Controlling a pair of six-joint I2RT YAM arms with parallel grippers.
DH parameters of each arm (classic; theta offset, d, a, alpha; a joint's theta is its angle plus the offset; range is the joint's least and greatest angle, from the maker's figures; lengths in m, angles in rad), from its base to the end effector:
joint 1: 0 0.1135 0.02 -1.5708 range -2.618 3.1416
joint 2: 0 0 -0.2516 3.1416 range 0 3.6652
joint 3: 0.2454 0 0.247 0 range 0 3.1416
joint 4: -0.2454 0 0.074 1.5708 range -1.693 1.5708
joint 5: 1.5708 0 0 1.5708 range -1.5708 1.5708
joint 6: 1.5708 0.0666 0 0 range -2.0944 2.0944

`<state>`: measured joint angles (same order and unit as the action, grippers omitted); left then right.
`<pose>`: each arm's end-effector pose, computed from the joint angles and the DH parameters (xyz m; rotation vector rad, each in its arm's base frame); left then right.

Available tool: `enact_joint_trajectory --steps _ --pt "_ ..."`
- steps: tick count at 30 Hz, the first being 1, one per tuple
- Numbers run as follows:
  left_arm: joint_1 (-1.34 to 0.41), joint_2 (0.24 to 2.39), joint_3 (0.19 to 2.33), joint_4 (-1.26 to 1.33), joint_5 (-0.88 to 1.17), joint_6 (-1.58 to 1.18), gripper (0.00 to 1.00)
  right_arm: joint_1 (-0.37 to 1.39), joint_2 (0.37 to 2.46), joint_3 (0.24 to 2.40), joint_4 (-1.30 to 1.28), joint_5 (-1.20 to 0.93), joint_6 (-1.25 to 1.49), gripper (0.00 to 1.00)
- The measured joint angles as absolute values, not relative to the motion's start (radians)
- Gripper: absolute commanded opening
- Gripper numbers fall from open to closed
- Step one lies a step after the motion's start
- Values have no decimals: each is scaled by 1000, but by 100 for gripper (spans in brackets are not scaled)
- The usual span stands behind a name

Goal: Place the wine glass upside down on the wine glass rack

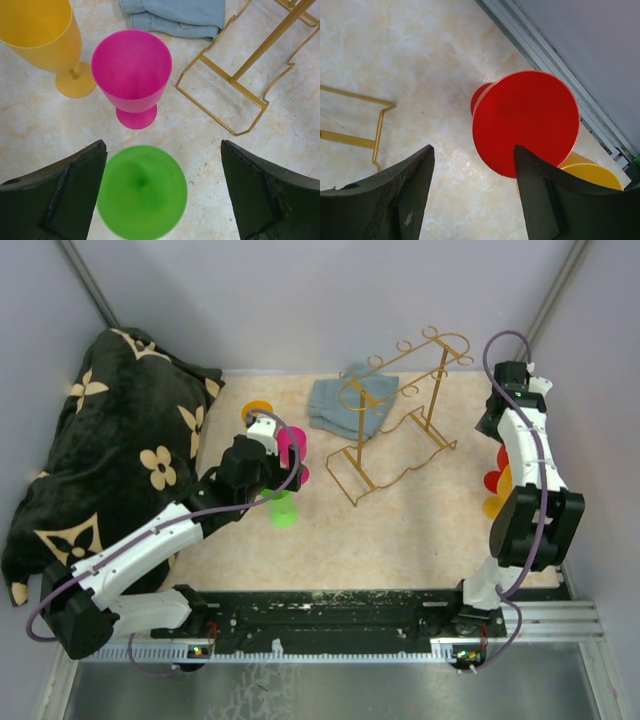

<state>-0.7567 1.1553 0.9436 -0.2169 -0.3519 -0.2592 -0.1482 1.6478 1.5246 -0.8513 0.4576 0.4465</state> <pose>0.2262 -0.1820 0.2953 0.2671 1.9666 -0.3099 0.3513 -0.0822 0.2838 0.8865 2.2937 -0.4529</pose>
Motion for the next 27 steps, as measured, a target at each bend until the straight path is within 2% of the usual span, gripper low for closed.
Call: enact_joint_trajectory --steps 3,7,12,16,19,22,27 --pt "-757 1155 936 -217 -349 -265 100 -155 1672 1525 -841 458 447 61" --pt "-757 1155 932 -217 -347 -270 100 -159 1698 1511 -823 456 444 45" --pt "-755 1144 929 -217 -347 -275 100 -160 1698 1496 -812 451 447 38" --pt "-755 1140 928 -217 -346 -281 100 -160 1699 1496 -807 450 446 28" --pt "-755 1140 927 -217 -345 -288 100 -159 1700 1496 -807 450 447 17" --pt "-754 1140 927 -217 -339 -292 100 -159 1706 1496 -803 449 445 1" --pt "-754 1140 927 -217 -332 -292 100 -160 1707 1492 -788 450 447 0"
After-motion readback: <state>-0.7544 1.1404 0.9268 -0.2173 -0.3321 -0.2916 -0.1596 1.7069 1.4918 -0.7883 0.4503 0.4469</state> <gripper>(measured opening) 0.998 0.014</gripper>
